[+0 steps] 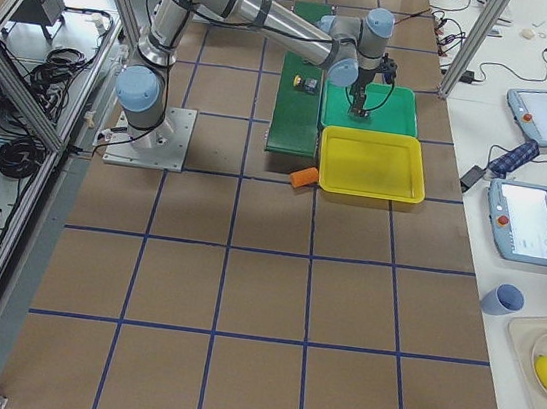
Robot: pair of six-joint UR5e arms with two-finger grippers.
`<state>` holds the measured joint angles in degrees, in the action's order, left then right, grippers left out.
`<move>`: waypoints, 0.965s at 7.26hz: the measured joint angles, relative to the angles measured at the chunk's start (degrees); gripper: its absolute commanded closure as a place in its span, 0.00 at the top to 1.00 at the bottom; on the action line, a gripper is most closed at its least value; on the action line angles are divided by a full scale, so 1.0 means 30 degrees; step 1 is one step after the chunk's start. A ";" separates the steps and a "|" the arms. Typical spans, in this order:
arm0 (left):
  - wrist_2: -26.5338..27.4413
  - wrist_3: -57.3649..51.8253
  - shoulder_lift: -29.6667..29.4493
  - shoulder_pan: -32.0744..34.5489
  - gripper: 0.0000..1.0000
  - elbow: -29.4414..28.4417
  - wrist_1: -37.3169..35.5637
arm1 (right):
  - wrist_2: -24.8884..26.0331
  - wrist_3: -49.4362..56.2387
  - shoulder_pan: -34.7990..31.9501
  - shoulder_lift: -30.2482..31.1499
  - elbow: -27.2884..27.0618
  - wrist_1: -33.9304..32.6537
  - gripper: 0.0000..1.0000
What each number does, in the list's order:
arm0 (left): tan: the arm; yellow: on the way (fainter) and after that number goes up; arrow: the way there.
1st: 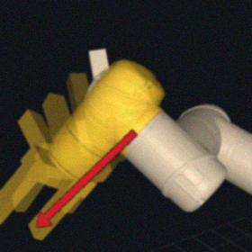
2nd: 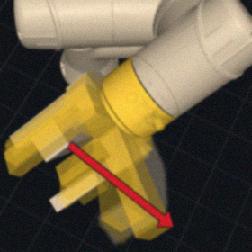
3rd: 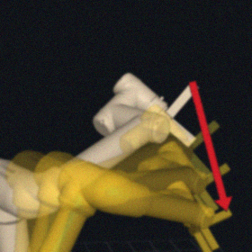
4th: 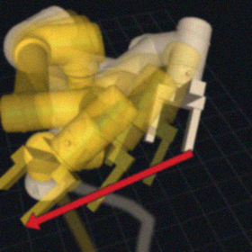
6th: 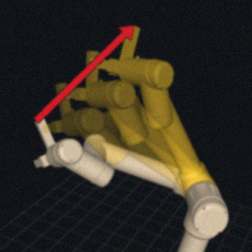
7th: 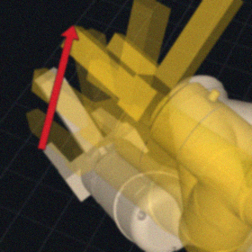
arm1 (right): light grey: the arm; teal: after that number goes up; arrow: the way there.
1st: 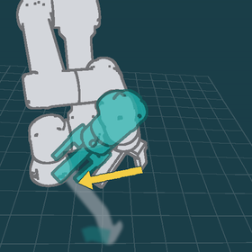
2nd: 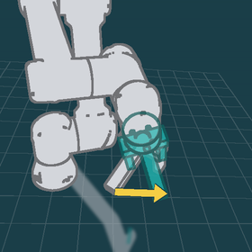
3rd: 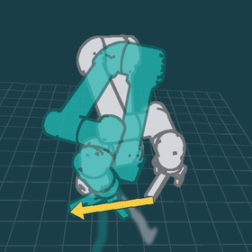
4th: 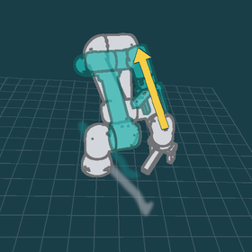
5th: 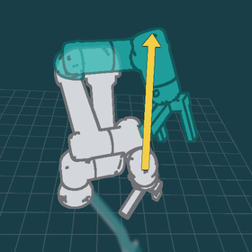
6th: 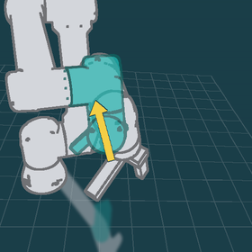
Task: Sort buttons by color to trays
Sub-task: 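Release the green button into the green tray while left returns to pile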
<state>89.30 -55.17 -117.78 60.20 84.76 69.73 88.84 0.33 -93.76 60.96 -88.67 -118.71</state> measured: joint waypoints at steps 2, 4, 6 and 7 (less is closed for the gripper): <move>-0.0026 0.1513 -0.1021 -0.0432 1.00 -0.0268 -0.0811 | 0.0059 -0.0180 0.0204 0.1244 -0.1294 0.0476 1.00; 0.0002 0.4069 -0.1634 -0.0815 1.00 -0.0340 -0.0965 | 0.0099 -0.0429 0.0359 0.3611 -0.3771 0.0409 0.98; -0.0006 0.6705 -0.2028 -0.0990 1.00 -0.0349 -0.1142 | -0.0173 -0.2282 0.0220 0.5147 -0.5459 0.0352 0.94; 0.0078 0.7330 -0.2158 -0.1057 1.00 -0.0471 -0.1660 | -0.0539 -0.3286 0.0136 0.5392 -0.5891 0.0352 0.93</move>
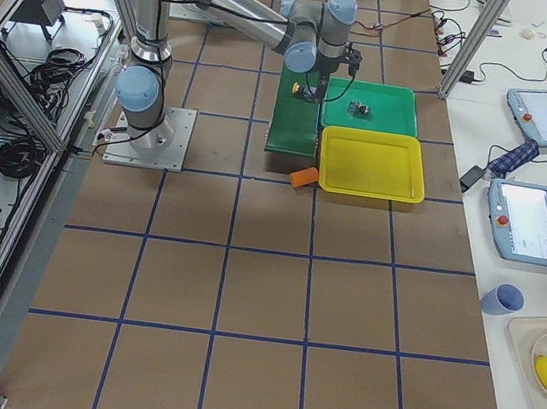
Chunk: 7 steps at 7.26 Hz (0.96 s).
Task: Sort buttons by color to trays
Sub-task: 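Carry a yellow button from belt to yellow tray with right while left grasps orange cylinder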
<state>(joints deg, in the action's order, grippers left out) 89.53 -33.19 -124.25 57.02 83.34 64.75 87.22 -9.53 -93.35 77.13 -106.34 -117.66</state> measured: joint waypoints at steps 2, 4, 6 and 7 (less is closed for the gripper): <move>0.0441 0.2041 -0.0815 -0.0001 1.00 -0.0667 -0.1865 | -0.0532 -0.0860 -0.0055 0.0089 -0.0884 -0.0084 0.72; 0.0686 0.5732 -0.1169 0.0030 1.00 -0.0694 -0.1910 | -0.0597 -0.0957 -0.0119 -0.0026 -0.1394 -0.0350 0.20; 0.0735 0.8979 -0.1142 -0.0090 1.00 -0.0591 -0.1036 | -0.0463 -0.0477 -0.0074 -0.0108 -0.1375 -0.0509 0.13; 0.0721 0.9891 -0.1145 -0.0274 0.95 -0.0430 -0.0846 | -0.0354 0.0263 0.0096 -0.0145 -0.1148 -0.0598 0.13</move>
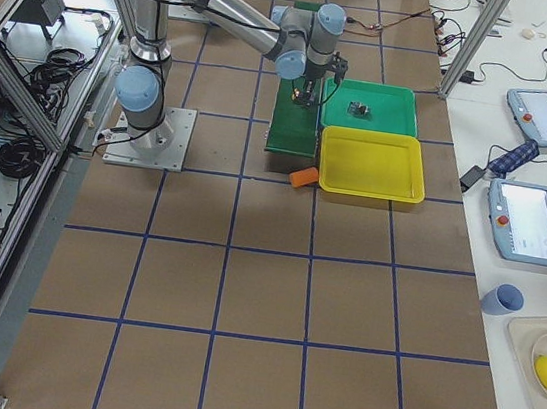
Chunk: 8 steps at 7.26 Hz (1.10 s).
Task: Sort buttons by color to trays
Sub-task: 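Carry a yellow button from belt to yellow tray with right while left grasps orange cylinder, then release the yellow button in the yellow tray while left carries cylinder to belt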
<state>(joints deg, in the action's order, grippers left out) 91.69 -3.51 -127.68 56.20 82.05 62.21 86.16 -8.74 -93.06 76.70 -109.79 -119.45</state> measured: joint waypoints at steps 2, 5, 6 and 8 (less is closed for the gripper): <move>-0.0067 0.0680 -0.0017 -0.0269 0.55 0.0458 0.0025 | 0.0113 0.1892 0.0922 -0.0721 0.1867 0.0011 0.14; -0.0010 0.0806 -0.0139 -0.0278 0.02 0.0380 -0.0028 | 0.1045 0.6414 0.3457 -0.4379 0.5859 0.0982 0.24; -0.0048 0.0732 -0.0130 -0.0253 0.02 0.0330 -0.0013 | 0.1769 0.7477 0.3947 -0.5289 0.6879 0.1472 0.75; -0.0076 0.0719 0.0632 0.0181 0.00 0.0355 0.0691 | 0.2337 0.8222 0.4210 -0.6070 0.7804 0.2344 1.00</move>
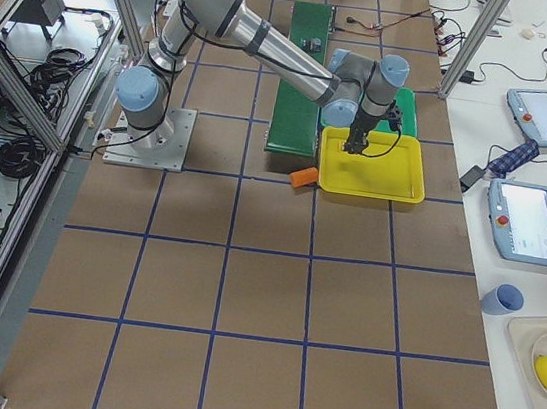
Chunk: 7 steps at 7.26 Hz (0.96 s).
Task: Sort buttons by color to trays
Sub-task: 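Release the yellow button in the yellow tray while left carries cylinder to belt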
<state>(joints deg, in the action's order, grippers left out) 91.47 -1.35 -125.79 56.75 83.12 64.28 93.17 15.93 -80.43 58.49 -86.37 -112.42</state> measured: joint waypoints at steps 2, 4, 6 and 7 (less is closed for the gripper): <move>0.0061 0.2533 0.2390 0.1738 0.00 0.0318 0.3621 | -0.0182 -0.0002 -0.0066 0.0461 -0.0381 0.0493 1.00; -0.0245 0.8442 0.4793 0.4125 0.00 0.1089 0.7539 | -0.1117 -0.0269 -0.0196 0.2365 -0.2538 0.0464 0.96; -0.0500 1.4459 0.6247 0.6732 0.00 0.3169 0.7864 | -0.1693 -0.1713 -0.1061 0.4659 -0.4818 0.0373 0.96; -0.0528 1.6633 0.6510 0.7776 0.01 0.4064 0.7115 | -0.1826 -0.2895 -0.2027 0.5520 -0.5522 0.0353 0.96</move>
<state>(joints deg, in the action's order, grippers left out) 89.88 48.54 -106.26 80.07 95.31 85.63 87.70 7.24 -86.51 75.05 -102.94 -111.36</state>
